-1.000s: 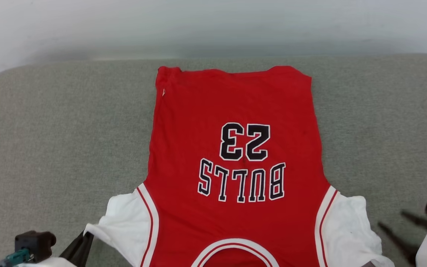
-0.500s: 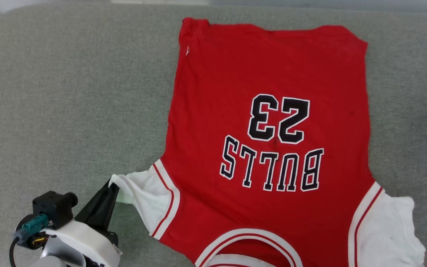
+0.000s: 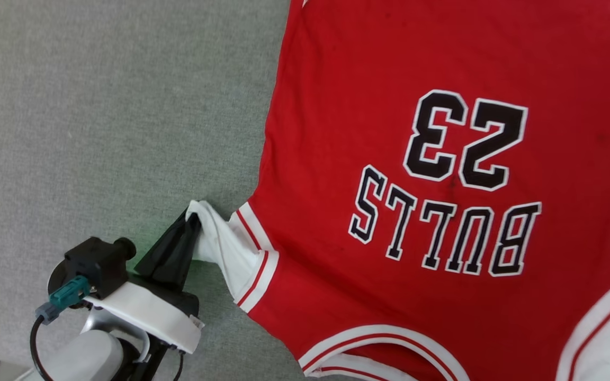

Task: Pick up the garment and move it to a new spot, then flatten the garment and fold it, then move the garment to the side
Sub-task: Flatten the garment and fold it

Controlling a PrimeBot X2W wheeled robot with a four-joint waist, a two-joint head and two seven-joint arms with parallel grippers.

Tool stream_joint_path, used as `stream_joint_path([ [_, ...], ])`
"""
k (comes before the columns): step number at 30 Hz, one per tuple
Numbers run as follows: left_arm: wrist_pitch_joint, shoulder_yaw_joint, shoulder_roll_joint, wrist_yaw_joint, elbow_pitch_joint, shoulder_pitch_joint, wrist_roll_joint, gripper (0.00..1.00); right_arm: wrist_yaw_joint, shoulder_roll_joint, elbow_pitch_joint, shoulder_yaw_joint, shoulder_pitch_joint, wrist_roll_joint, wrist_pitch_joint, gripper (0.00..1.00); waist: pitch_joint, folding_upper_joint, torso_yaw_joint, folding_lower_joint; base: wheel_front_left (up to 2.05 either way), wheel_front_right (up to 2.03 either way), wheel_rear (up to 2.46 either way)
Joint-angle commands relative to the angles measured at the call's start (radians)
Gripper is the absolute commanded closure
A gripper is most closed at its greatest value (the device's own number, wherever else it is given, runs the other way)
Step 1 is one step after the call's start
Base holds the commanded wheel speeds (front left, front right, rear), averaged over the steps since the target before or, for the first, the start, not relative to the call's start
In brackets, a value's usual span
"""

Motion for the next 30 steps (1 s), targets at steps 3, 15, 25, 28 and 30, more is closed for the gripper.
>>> stream_joint_path([
  [3,-0.007,0.006,-0.019,-0.006,-0.01,-0.03,0.024,1.0,0.0,0.032,0.054,0.011,-0.06,-0.043,0.044,0.0,0.072,0.0,0.044,-0.0003,0.0,0.0,0.0],
  [15,-0.005,-0.007,-0.067,-0.015,-0.026,-0.065,0.074,1.0,0.0,0.031,0.185,0.062,0.053,-0.053,0.064,0.04,0.12,0.0,0.089,-0.0003,0.0,0.0,0.0],
  [25,-0.005,-0.004,-0.063,-0.002,-0.015,-0.023,0.081,1.0,0.0,-0.006,0.131,0.048,0.051,0.007,-0.039,1.0,-0.011,0.0,0.054,-0.0003,0.0,0.0,0.0],
  [28,-0.005,0.004,-0.054,0.008,-0.019,0.003,0.073,1.0,0.0,-0.022,0.106,0.06,0.092,0.046,-0.072,1.0,-0.067,0.0,0.033,-0.0003,0.0,0.0,0.0],
  [30,-0.004,0.006,-0.05,0.015,-0.021,0.02,0.069,1.0,0.0,-0.051,0.077,0.075,0.126,0.066,-0.096,1.0,-0.105,0.0,0.018,-0.0003,0.0,0.0,0.0],
])
